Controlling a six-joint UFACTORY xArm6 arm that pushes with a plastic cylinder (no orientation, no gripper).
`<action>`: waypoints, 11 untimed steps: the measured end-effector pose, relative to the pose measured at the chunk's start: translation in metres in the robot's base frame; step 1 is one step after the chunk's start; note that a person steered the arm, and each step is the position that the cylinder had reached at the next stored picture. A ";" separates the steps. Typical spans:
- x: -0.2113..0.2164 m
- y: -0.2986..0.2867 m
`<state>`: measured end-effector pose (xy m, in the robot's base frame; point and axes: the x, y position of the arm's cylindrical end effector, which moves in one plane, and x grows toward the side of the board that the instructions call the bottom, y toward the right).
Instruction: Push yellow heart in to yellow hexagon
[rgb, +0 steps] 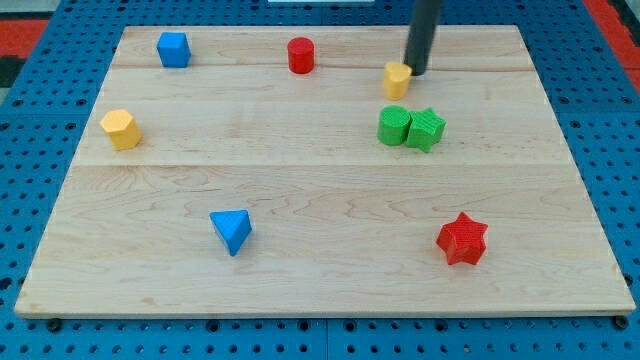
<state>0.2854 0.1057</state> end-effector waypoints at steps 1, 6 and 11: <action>0.011 -0.029; 0.034 -0.179; 0.093 -0.303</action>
